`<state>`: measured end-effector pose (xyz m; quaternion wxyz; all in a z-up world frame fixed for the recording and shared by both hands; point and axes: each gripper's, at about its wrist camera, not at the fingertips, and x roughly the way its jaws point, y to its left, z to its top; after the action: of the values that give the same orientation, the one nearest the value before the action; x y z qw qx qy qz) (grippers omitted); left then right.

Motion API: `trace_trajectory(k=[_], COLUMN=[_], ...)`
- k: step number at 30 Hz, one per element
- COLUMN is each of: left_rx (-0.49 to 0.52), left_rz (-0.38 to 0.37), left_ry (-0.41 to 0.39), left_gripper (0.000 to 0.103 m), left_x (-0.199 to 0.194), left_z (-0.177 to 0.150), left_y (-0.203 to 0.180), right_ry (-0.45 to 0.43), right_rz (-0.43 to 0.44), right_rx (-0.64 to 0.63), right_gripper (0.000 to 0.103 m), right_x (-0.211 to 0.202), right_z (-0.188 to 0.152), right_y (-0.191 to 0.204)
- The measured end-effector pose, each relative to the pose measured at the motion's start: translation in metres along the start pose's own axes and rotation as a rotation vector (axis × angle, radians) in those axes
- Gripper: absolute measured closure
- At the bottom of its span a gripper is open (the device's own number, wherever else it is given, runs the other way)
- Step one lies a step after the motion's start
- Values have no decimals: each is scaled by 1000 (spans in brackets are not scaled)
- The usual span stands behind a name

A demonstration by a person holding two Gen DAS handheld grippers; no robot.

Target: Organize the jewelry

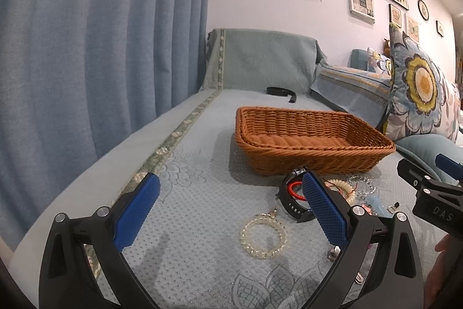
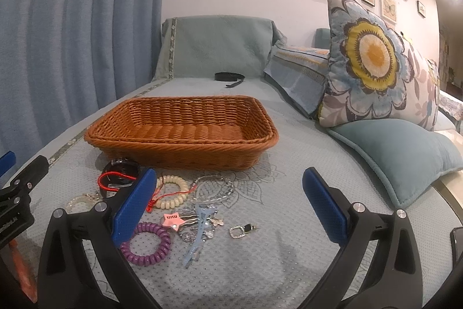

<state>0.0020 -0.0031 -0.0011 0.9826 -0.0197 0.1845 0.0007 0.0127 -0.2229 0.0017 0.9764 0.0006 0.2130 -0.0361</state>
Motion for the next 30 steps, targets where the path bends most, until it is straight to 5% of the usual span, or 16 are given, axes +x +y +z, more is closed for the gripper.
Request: trace_trajectory(k=[4, 12, 17, 22, 30], left_rx=[-65, -108, -44, 25, 1], left_rz=[-104, -353, -402, -375, -377], left_ry=[114, 323, 404, 463, 458], left_gripper=[14, 36, 46, 47, 49], left_x=[9, 8, 9, 18, 10], left_z=[-1, -26, -37, -42, -48], left_y=[12, 1, -30, -52, -46], right_ry=[64, 259, 363, 444, 510], right_rz=[44, 231, 320, 400, 393], right_rx=[-17, -68, 12, 61, 12], right_gripper=[17, 65, 66, 71, 80], right_x=[-2, -11, 6, 31, 49], right_z=[-6, -34, -34, -29, -27], right_y=[-7, -2, -3, 5, 23])
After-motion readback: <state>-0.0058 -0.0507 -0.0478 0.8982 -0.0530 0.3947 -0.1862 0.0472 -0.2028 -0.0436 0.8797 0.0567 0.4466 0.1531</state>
